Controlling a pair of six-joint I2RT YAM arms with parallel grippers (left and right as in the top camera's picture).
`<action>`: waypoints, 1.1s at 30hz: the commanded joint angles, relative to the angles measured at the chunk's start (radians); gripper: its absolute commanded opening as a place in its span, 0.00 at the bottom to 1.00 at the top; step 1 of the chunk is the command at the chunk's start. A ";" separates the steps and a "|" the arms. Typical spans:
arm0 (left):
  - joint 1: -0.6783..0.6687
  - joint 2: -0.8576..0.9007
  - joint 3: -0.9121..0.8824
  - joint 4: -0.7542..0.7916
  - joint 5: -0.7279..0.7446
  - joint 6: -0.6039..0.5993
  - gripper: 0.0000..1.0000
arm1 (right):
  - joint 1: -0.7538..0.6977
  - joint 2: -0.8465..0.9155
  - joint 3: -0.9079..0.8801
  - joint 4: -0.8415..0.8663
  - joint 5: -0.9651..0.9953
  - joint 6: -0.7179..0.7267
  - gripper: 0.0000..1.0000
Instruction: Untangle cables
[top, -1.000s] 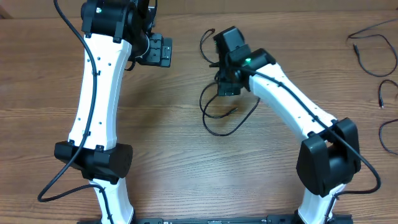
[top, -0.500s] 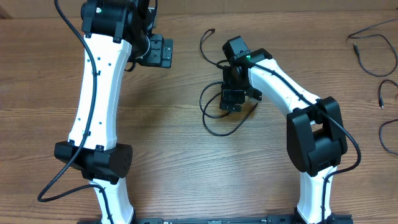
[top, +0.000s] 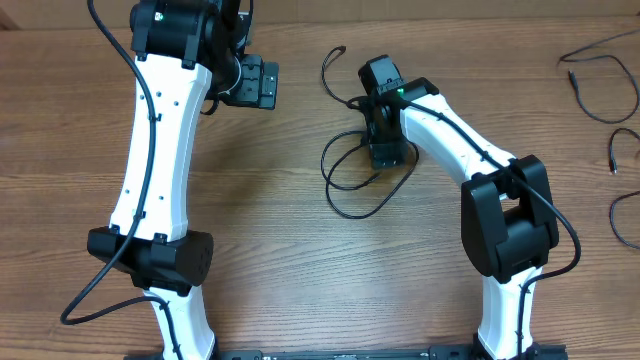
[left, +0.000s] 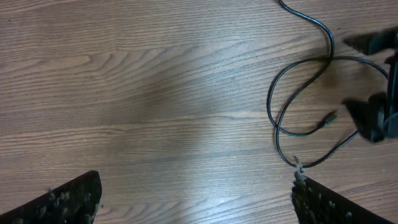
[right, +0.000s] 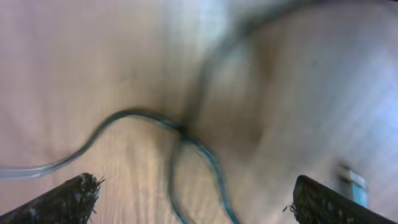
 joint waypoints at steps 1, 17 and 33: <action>0.004 -0.007 -0.003 0.006 0.021 0.013 0.98 | -0.004 0.009 0.007 0.035 0.050 -0.346 1.00; 0.004 -0.007 -0.003 -0.003 0.039 0.013 0.97 | 0.009 0.101 0.007 -0.028 0.126 -0.377 1.00; 0.003 -0.007 -0.003 -0.019 0.037 0.016 0.97 | 0.054 0.171 0.007 0.034 0.002 -0.419 0.95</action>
